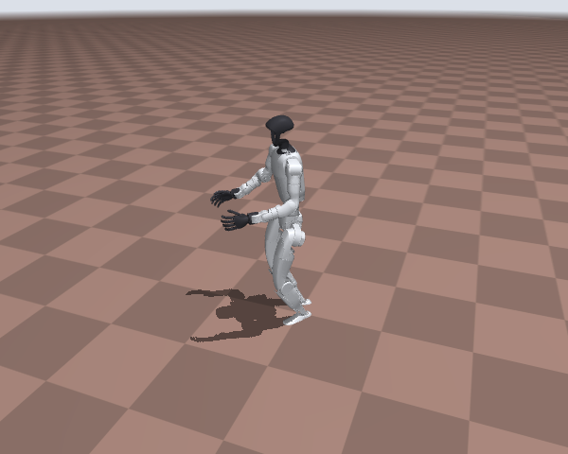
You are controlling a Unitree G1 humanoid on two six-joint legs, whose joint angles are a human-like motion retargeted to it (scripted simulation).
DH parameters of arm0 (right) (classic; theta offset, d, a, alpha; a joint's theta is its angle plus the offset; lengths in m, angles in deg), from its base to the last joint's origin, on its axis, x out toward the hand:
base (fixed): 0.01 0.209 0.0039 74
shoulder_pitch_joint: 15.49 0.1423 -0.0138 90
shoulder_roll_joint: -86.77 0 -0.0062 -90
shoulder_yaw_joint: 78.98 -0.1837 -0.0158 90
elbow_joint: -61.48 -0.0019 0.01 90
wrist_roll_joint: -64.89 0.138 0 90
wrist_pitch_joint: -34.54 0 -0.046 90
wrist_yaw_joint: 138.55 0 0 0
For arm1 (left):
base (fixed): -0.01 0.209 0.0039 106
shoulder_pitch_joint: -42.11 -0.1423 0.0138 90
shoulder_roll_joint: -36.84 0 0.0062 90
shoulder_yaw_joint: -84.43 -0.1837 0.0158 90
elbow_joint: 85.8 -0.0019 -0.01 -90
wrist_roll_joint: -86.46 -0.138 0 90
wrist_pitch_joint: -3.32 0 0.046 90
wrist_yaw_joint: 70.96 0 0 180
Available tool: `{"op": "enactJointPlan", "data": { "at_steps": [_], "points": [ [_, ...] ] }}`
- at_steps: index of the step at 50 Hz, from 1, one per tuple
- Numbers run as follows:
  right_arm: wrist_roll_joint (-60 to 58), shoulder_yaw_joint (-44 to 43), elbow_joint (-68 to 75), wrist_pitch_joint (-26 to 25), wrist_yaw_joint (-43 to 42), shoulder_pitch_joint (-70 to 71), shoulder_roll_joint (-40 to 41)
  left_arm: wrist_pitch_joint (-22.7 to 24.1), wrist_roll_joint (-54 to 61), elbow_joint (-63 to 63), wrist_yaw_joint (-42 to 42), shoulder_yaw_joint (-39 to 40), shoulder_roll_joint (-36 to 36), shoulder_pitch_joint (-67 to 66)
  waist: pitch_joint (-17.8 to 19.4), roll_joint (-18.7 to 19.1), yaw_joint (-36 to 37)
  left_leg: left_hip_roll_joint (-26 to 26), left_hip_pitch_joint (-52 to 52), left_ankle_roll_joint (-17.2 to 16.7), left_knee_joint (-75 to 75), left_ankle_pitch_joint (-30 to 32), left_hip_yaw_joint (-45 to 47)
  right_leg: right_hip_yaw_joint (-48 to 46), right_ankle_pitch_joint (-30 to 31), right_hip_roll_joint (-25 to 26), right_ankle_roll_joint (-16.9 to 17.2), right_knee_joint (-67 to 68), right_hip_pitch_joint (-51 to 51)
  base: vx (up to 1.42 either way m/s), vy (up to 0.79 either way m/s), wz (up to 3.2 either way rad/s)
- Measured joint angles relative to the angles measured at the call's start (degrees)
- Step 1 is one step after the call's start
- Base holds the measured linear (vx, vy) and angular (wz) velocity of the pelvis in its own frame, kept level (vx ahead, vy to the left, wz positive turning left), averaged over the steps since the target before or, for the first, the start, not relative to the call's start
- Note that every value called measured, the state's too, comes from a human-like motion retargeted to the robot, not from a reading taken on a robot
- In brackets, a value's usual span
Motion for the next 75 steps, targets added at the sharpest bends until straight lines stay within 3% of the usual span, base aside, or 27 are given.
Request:
{"op": "enactJointPlan", "data": {
  "at_steps": [10,18,22,27,33,38,49,58,60,63,68,72,75],
  "points": [
    [-2.8,-7.8,-18.4,5.6,-14.9,-2.7,0.4,4.0,9.5,17.6,0.2,3.2,0.1,-2.5,1.2,-3.0,-3.4,-5.1,5.3,1.1,-6.1,2.6,-1.0,3.1,-0.2,-4.1,0.7,9.1,-2.0,0.05,0.02,-0.04],
    [-6.7,-9.1,-23.0,5.6,-17.5,-8.6,0.8,5.0,18.7,27.9,5.8,1.6,2.8,-7.9,2.6,-4.0,-3.3,-7.9,5.5,0.9,-6.9,7.4,-2.6,6.8,4.3,-5.7,2.6,12.1,-4.5,0.00,0.09,-0.31],
    [-9.5,-6.1,-24.8,5.3,-14.8,-11.2,-0.1,5.3,22.3,33.6,9.2,-0.4,2.6,-10.4,2.7,-5.0,-3.2,-10.0,4.8,1.3,-7.4,8.9,-2.4,10.0,5.8,-7.0,3.6,16.0,-8.2,-0.04,0.12,-0.58],
    [-13.4,0.9,-26.6,4.7,-5.3,-12.7,-1.7,4.4,22.3,41.0,13.8,-2.8,0.2,-12.1,2.5,-6.5,-3.1,-11.8,3.0,2.2,-7.1,7.1,-0.2,12.0,5.1,-9.3,4.0,22.2,-14.6,-0.04,0.11,-0.86],
    [-14.4,9.0,-28.8,4.0,9.0,-13.7,-2.6,2.2,18.7,45.8,17.8,-4.1,-2.7,-13.5,0.7,-7.6,-2.5,-11.7,0.3,2.6,-6.8,5.6,4.5,8.9,-0.8,-12.5,1.5,24.6,-20.6,-0.03,0.08,-1.15],
    [-10.8,11.2,-33.4,3.7,16.4,-16.4,-2.4,1.9,15.7,47.2,18.5,-3.2,-4.3,-16.5,-2.2,-7.5,-2.2,-10.2,-0.9,3.2,-9.4,6.0,8.5,6.1,-2.0,-11.7,1.7,20.0,-22.1,0.00,0.05,-1.16],
    [-3.7,9.5,-46.2,4.8,19.6,-22.1,-2.4,3.1,10.7,46.0,17.1,1.9,-8.5,-25.0,-4.9,-8.0,-1.2,-7.9,-1.5,4.4,-9.5,7.1,15.8,5.1,-1.1,-11.5,3.5,17.4,-20.6,-0.02,0.00,-1.02],
    [-4.3,9.5,-55.0,4.6,20.4,-22.9,-4.1,2.8,6.5,44.8,15.7,5.8,-10.3,-27.2,-3.4,-11.0,0.1,-9.5,0.5,5.6,-7.3,5.3,18.3,9.4,0.3,-14.4,6.6,27.9,-20.1,-0.06,-0.03,-0.58],
    [-4.0,9.8,-56.2,4.3,20.4,-23.4,-3.8,2.7,6.1,44.1,14.8,6.5,-9.7,-26.7,-3.2,-11.8,0.3,-10.1,0.8,5.2,-7.7,6.8,17.7,10.3,1.2,-14.6,7.0,28.6,-20.1,-0.07,-0.07,-0.61],
    [-3.0,10.8,-56.8,3.5,20.6,-24.2,-2.7,2.9,6.1,42.7,13.5,7.0,-8.2,-24.9,-2.6,-11.4,1.7,-10.6,1.4,1.4,-9.2,12.0,8.9,11.0,4.0,-12.1,6.6,25.9,-18.4,-0.06,-0.12,-0.96],
    [-0.8,13.2,-55.4,3.2,21.7,-24.2,-1.2,2.9,6.3,40.5,12.6,7.1,-6.7,-23.2,-3.9,-11.2,1.8,-9.4,0.1,-3.6,-12.0,21.6,5.6,10.2,8.5,-9.2,6.6,19.4,-18.0,-0.08,-0.11,-0.47],
    [-0.4,15.0,-55.1,3.1,22.3,-23.8,-0.7,2.4,5.6,39.5,11.9,7.0,-6.6,-22.2,-3.9,-12.0,1.8,-7.8,-3.2,-4.5,-6.6,21.9,5.1,10.3,9.1,-8.1,6.3,18.0,-18.5,-0.11,-0.12,-0.37],
    [-0.8,16.3,-55.3,3.1,22.5,-23.4,-0.9,1.9,4.5,38.6,10.9,7.4,-6.8,-21.2,-3.6,-12.0,2.3,-6.2,-6.4,-4.5,0.2,18.6,3.8,10.7,6.7,-6.4,5.0,18.5,-19.3,-0.13,-0.12,-0.51]
  ]
}}
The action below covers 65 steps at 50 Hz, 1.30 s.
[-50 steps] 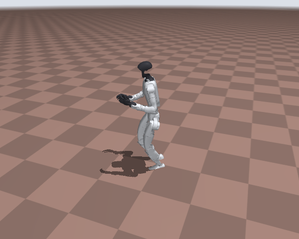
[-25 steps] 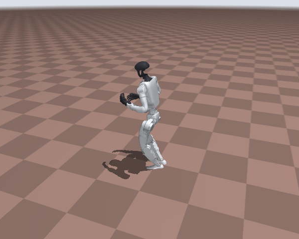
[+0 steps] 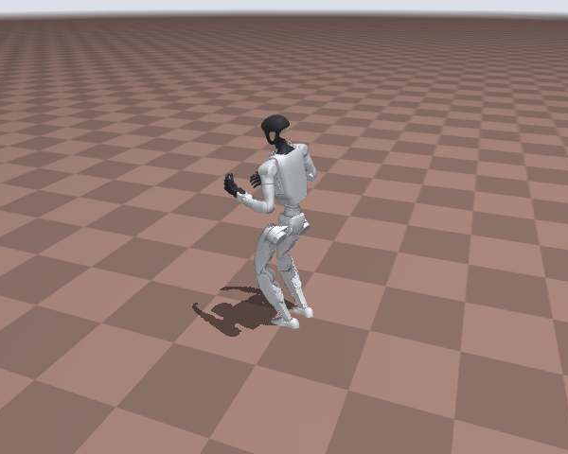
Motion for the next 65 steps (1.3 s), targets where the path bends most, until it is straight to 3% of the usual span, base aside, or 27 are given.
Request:
{"op": "enactJointPlan", "data": {
  "at_steps": [5,8,12,16,20,25,33,35,39,43,54,65],
  "points": [
    [-2.2,1.2,-1.0,0.4,-0.9,2.8,-1.3,-0.8,-2.7,-2.1,-2.4,1.6,-0.9,2.6,1.2,1.4,1.3,6.4,-5.3,2.1,16.5,-8.9,-0.7,-0.5,-8.7,4.3,-4.2,2.5,-1.2,-0.12,-0.11,-0.50],
    [-3.3,1.6,-2.0,0.9,-2.0,4.8,-2.1,-1.1,-4.4,-3.5,-3.8,2.7,-1.3,3.9,2.1,2.9,1.9,11.1,-7.5,3.0,25.7,-11.4,-0.5,-1.0,-11.0,7.2,-6.0,3.8,-2.3,-0.12,-0.10,-0.43],
    [-3.7,1.2,-3.9,1.4,-3.5,6.7,-3.0,-0.9,-5.7,-5.1,-4.6,3.4,-1.8,4.9,1.9,5.5,2.6,16.9,-9.4,2.7,34.7,-11.0,-1.1,-2.1,-9.6,11.3,-7.3,1.7,-3.8,-0.11,-0.09,-0.37],
    [-3.4,0.2,-6.9,2.1,-5.0,5.4,-3.6,-0.2,-6.5,-4.5,-4.7,2.8,-2.1,2.5,0.4,7.6,2.8,18.7,-8.3,0.4,38.7,-8.0,-2.2,-3.0,-6.8,13.6,-7.6,-1.7,-5.0,-0.11,-0.07,-0.22],
    [-3.5,-1.0,-9.2,3.3,-6.7,3.3,-3.7,0.9,-7.4,-3.6,-4.6,1.4,-2.7,-0.6,-1.6,9.4,2.2,17.3,-4.5,-2.5,36.3,-6.2,-2.9,-3.7,-3.8,14.9,-7.1,-5.2,-5.8,-0.11,-0.03,-0.03],
    [-4.4,-2.8,-9.5,4.9,-9.2,0.6,-3.1,2.3,-8.7,-3.4,-4.5,-1.2,-3.3,-4.0,-3.2,10.9,-0.7,12.4,3.0,-3.8,23.3,-9.2,-2.2,-4.3,-1.5,13.9,-5.8,-6.9,-7.5,-0.16,0.01,0.25],
    [-7.4,-4.3,-5.8,6.5,-12.0,-1.4,-2.6,4.9,-14.0,-2.8,-5.3,-5.2,-5.2,-2.3,-2.4,7.0,-7.1,0.3,11.6,1.0,-4.1,-19.0,1.7,-3.2,-0.9,5.1,-1.8,-0.2,-14.9,-0.27,0.08,0.49],
    [-8.3,-4.3,-4.6,6.6,-12.3,-0.8,-2.6,5.3,-15.7,-2.5,-6.7,-6.1,-5.9,0.0,-2.3,5.8,-8.2,-2.5,11.8,2.3,-10.2,-18.1,2.2,-2.0,1.3,3.5,-0.2,0.7,-17.9,-0.34,0.10,0.43],
    [-9.2,-3.2,-3.6,6.5,-12.2,-0.8,-3.3,6.0,-18.0,-0.9,-9.2,-7.2,-7.1,2.7,-1.0,4.3,-9.0,-3.7,8.9,2.7,-11.2,-17.6,2.0,0.7,1.1,3.4,1.5,2.7,-21.5,-0.35,0.06,0.31],
    [-9.4,-1.7,-3.4,6.5,-11.4,0.1,-4.1,6.6,-19.5,0.2,-11.5,-8.4,-7.8,4.3,-0.9,3.5,-9.1,-4.1,4.7,2.8,-11.0,-15.8,2.0,1.4,-0.6,2.6,0.8,4.9,-23.7,-0.29,0.02,0.15],
    [-8.4,0.8,-5.4,8.4,-9.7,4.8,-4.9,7.3,-21.8,-3.3,-13.6,-9.1,-7.1,-0.2,-5.2,4.6,-8.5,-4.0,-2.6,3.6,-16.5,-9.6,2.8,1.5,-5.8,1.4,-2.0,4.6,-21.5,-0.14,-0.01,-0.05],
    [-7.8,2.2,-8.9,9.8,-9.4,5.3,-3.0,6.8,-22.1,-6.9,-10.0,-9.5,-6.2,-3.1,-7.1,4.8,-7.2,-3.1,-6.2,5.2,-11.2,-11.7,4.7,2.3,-11.4,0.2,-1.5,-0.4,-16.4,-0.02,-0.02,-0.05]
  ]
}}
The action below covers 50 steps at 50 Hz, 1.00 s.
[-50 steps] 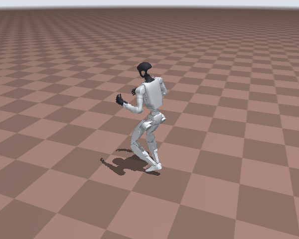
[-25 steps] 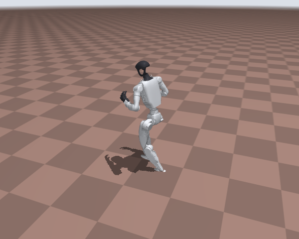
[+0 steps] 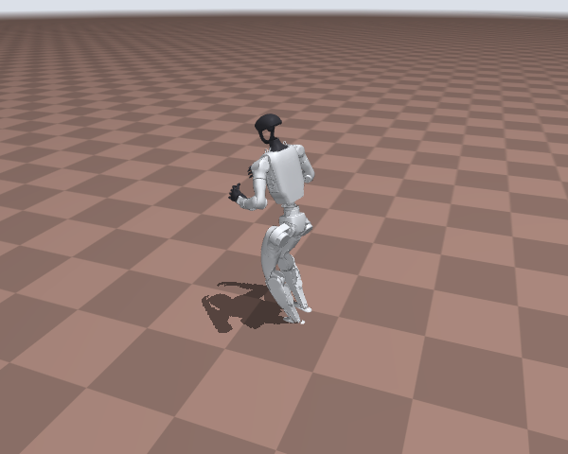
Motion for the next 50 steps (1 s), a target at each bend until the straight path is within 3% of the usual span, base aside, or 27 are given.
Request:
{"op": "enactJointPlan", "data": {
  "at_steps": [6,10,15,20,23,30,35,42,45,50],
  "points": [
    [1.9,1.8,-0.8,-0.5,0.5,-0.4,1.3,0.2,1.1,1.4,2.4,-1.4,0.7,4.4,0.6,1.1,1.9,3.7,-3.7,-0.9,13.0,-2.5,-0.8,-1.4,-2.8,0.9,-1.0,-0.7,3.0,0.02,-0.01,-0.01],
    [4.4,3.0,-1.0,-1.2,1.8,1.3,2.1,0.4,1.9,3.7,4.3,-2.4,0.6,9.1,2.7,4.7,5.5,12.1,-7.7,-3.7,29.1,-1.8,-2.3,-4.2,-2.8,5.2,-2.2,-3.0,7.6,0.06,0.00,-0.12],
    [8.4,3.6,-3.3,-1.9,2.8,4.6,2.0,1.1,3.4,7.8,4.4,-3.6,-0.3,15.4,4.6,6.5,9.1,24.0,-12.1,-3.0,43.7,-2.1,-1.2,-7.1,-3.4,6.8,-2.5,-5.8,13.1,0.11,0.03,0.27],
    [10.2,3.6,-7.3,-1.3,1.4,7.8,1.6,3.2,5.2,11.3,0.5,-4.1,-1.8,20.1,6.1,5.6,11.6,31.6,-14.9,-2.8,41.5,-3.7,1.5,-10.1,-5.5,3.5,-1.5,-6.1,18.0,0.20,0.08,0.54],
    [9.7,3.4,-10.4,-0.4,-0.9,10.4,1.2,4.8,5.4,12.9,-3.6,-4.2,-3.3,22.4,6.8,4.2,12.6,33.0,-15.9,-4.3,33.7,-3.1,4.1,-12.6,-7.0,0.2,-0.6,-6.2,21.1,0.26,0.14,0.69],
    [4.5,4.5,-15.5,1.3,-7.4,18.7,-0.1,7.2,3.8,15.2,-12.5,-4.8,-7.3,23.9,5.5,1.2,15.1,31.4,-19.2,-8.9,18.8,1.7,5.8,-16.9,-10.3,-5.2,0.0,-4.3,25.3,0.32,0.21,0.56],
    [1.2,5.8,-17.8,2.3,-10.4,22.3,0.2,7.7,1.8,15.0,-15.7,-6.3,-9.3,20.6,3.8,0.5,19.4,32.1,-21.8,-7.9,25.8,2.8,3.9,-21.7,-10.3,-9.5,-0.8,1.7,27.3,0.40,0.27,0.25],
    [-3.6,3.4,-22.0,5.3,-15.1,22.7,1.0,6.9,-6.8,11.2,-21.7,-4.7,-12.3,11.0,3.9,-2.6,19.2,20.6,-17.2,-2.7,21.6,1.9,5.9,-21.6,8.0,-22.7,-1.2,18.4,22.8,0.39,0.33,0.79],
    [-4.4,1.6,-23.2,6.4,-16.1,22.0,0.9,6.1,-9.8,7.4,-22.6,-3.6,-13.8,6.6,4.0,-3.5,16.6,14.4,-13.8,-1.6,15.7,2.6,6.7,-20.1,9.7,-26.2,-2.5,23.3,18.3,0.37,0.24,0.93],
    [-3.3,-2.0,-23.7,7.7,-16.3,19.6,1.2,4.8,-12.7,-2.5,-21.2,-3.4,-15.6,0.1,2.9,-3.1,11.2,6.8,-7.0,-2.1,2.7,5.6,7.7,-21.5,7.4,-27.4,-3.5,21.7,10.7,0.36,0.12,0.66]
  ]
}}
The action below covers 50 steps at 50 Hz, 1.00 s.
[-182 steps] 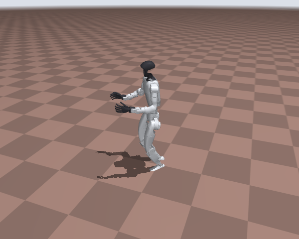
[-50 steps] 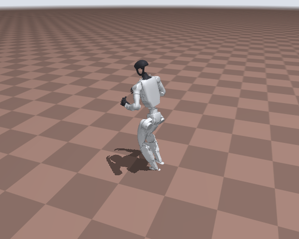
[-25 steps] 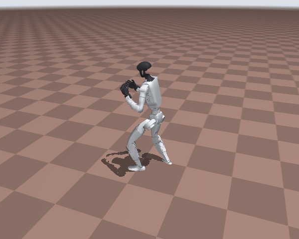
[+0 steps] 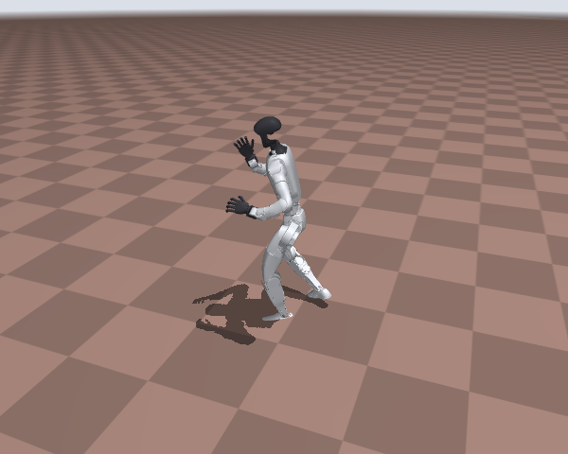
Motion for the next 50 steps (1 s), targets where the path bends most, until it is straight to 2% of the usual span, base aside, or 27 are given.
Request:
{"op": "enactJointPlan", "data": {
  "at_steps": [3,8,13,16,20,23,26,30,31,33,35,41,43,50],
  "points": [
    [1.1,-2.5,0.3,0.6,-0.2,-2.1,0.7,-1.0,-0.8,-6.5,1.8,-0.9,0.0,-2.7,-0.5,0.5,-3.1,-2.6,3.1,-1.0,-4.9,1.2,0.6,-1.8,-0.6,0.0,0.9,-4.2,-4.7,0.32,0.02,0.48],
    [4.2,-6.3,0.5,1.6,-1.0,-5.8,2.3,-1.3,-0.3,-18.5,4.7,-3.0,1.3,-3.8,-2.5,2.4,-6.2,-6.0,9.4,-2.3,-18.2,5.4,1.0,-4.8,2.1,4.3,3.6,-15.9,-11.6,0.31,-0.03,0.25],
    [7.1,-8.8,0.9,2.4,-2.2,-8.9,3.7,-2.5,1.0,-26.1,6.6,-3.7,3.8,-4.2,-3.5,1.6,-8.2,-8.1,11.6,-2.5,-19.5,5.0,1.4,-6.1,4.3,4.3,5.6,-20.8,-15.8,0.27,-0.08,0.24],
    [8.2,-9.6,1.1,2.7,-2.3,-10.1,4.1,-2.9,1.7,-29.7,7.0,-3.8,5.5,-3.5,-4.4,1.1,-8.3,-8.5,12.5,-2.1,-18.9,4.1,2.0,-7.2,4.2,3.8,4.7,-21.0,-16.1,0.25,-0.11,0.00],
    [8.8,-9.8,1.2,3.0,-2.1,-10.9,4.4,-3.4,2.2,-33.6,7.0,-4.1,7.6,-2.1,-5.1,0.7,-8.2,-7.7,13.1,-1.7,-14.7,1.4,3.0,-7.9,0.2,3.5,2.0,-20.1,-14.5,0.23,-0.12,-0.10],
    [8.7,-9.2,1.3,3.3,-1.8,-10.9,4.6,-3.6,2.5,-35.8,7.3,-4.6,9.3,-0.9,-4.8,1.1,-8.3,-4.9,12.7,-1.6,-7.2,-1.0,6.0,-7.6,-2.7,4.1,1.0,-19.7,-12.6,0.19,-0.12,-0.07],
    [8.8,-8.1,1.7,3.6,-1.7,-9.8,4.7,-3.7,2.8,-37.5,8.2,-5.1,10.7,0.8,-3.8,3.0,-7.9,1.7,11.7,-1.1,4.6,-4.3,9.1,-8.0,-5.0,7.6,0.0,-20.9,-9.7,0.16,-0.10,-0.34],
    [8.9,-6.7,2.4,3.7,-1.5,-8.7,4.7,-3.5,2.9,-37.8,10.0,-6.1,12.2,2.4,-3.2,6.4,-6.4,10.7,9.9,-1.2,16.6,-6.9,9.1,-8.3,-6.2,13.4,-1.0,-23.2,-6.8,0.12,-0.06,-0.72],
    [9.0,-6.6,2.8,3.7,-1.5,-8.3,4.5,-3.4,3.1,-37.7,10.7,-6.3,12.6,3.0,-3.0,8.4,-5.3,13.3,9.2,-1.7,18.0,-7.9,7.7,-8.8,-5.4,17.0,-1.4,-25.9,-5.3,0.11,-0.01,-1.22],
    [9.0,-6.2,3.2,3.7,-1.4,-8.1,4.5,-3.1,3.2,-37.2,11.6,-6.9,13.3,3.5,-3.0,10.3,-4.3,15.6,8.2,-2.7,18.9,-9.1,5.5,-8.4,-4.7,20.3,-1.5,-27.8,-4.1,0.09,0.02,-1.16],
    [8.9,-6.1,3.8,3.7,-1.3,-7.9,4.4,-2.7,3.7,-36.3,12.6,-7.4,13.8,4.1,-3.4,11.2,-3.7,15.1,8.4,-3.4,15.7,-9.2,3.8,-7.4,-3.4,23.0,-1.4,-31.1,-3.0,0.09,0.06,-1.00],
    [8.4,-6.1,6.2,2.9,-0.2,-8.2,4.8,-1.1,4.0,-32.6,15.0,-9.1,14.2,5.1,-5.2,9.3,-5.4,10.2,11.6,-3.6,7.4,-8.3,3.3,-2.2,-2.7,22.5,0.3,-30.6,-4.6,0.05,0.10,-0.79],
    [8.3,-6.2,7.7,2.5,0.7,-7.9,5.1,-0.6,4.3,-30.8,16.5,-9.4,13.6,5.9,-5.9,7.1,-6.4,5.4,14.9,-2.8,0.0,-6.2,4.7,0.3,-2.6,21.2,1.2,-30.7,-5.4,0.04,0.13,-0.70],
    [7.1,-4.6,11.7,0.4,5.2,-8.6,6.2,1.4,4.3,-25.3,20.9,-11.1,12.3,8.8,-7.9,2.4,-10.0,-1.8,20.3,-2.0,-9.3,-4.3,9.2,6.8,-2.2,19.0,4.3,-27.8,-9.2,-0.01,0.11,-0.82]
  ]
}}
